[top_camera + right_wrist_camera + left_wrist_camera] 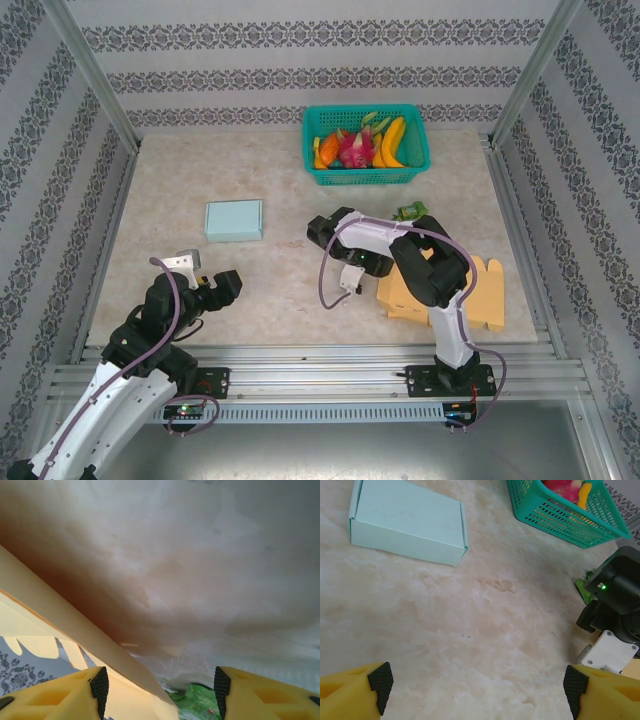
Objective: Fold the paper box
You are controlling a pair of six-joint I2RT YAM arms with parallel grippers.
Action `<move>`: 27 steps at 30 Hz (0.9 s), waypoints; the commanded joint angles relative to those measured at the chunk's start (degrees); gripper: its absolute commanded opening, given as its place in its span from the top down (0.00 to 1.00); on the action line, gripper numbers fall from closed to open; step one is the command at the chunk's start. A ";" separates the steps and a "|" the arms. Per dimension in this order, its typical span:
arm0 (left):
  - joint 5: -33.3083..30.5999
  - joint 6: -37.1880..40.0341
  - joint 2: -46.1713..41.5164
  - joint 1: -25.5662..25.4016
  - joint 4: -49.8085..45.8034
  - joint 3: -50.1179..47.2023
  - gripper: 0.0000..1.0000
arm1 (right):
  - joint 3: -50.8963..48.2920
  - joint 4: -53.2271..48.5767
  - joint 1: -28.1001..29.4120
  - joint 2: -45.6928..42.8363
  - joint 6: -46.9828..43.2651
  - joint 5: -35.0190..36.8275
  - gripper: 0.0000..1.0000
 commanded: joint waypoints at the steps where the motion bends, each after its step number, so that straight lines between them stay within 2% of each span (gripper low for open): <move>1: -0.47 -0.81 -0.68 -0.68 -0.70 -0.88 0.10 | -2.36 -0.82 -1.23 -1.14 -1.62 0.63 0.40; 6: -0.71 -0.84 -0.74 -0.70 -0.70 -0.93 0.10 | -3.76 0.48 -1.93 -1.78 -2.05 0.22 0.47; 10: -0.83 -0.91 -0.74 -0.70 -0.61 -1.12 0.10 | -3.51 0.22 -2.01 -2.25 -2.04 0.11 0.70; 15: -1.10 -0.98 -0.74 -0.68 -0.76 -1.07 0.10 | -3.98 -0.86 -1.84 -4.11 -1.83 -0.37 0.86; 17: -1.17 -0.99 -0.74 -0.68 -0.78 -1.08 0.10 | -4.47 -0.94 -1.76 -5.12 -1.57 -0.14 0.99; 23: -1.46 -0.91 -0.74 -0.70 -0.87 -1.03 0.10 | -2.58 -4.53 -1.32 -10.09 2.99 -0.45 1.00; 27: -1.68 -0.73 -0.63 -0.69 -0.41 -1.13 0.10 | 1.16 -7.97 -0.67 -14.80 9.66 -0.36 1.00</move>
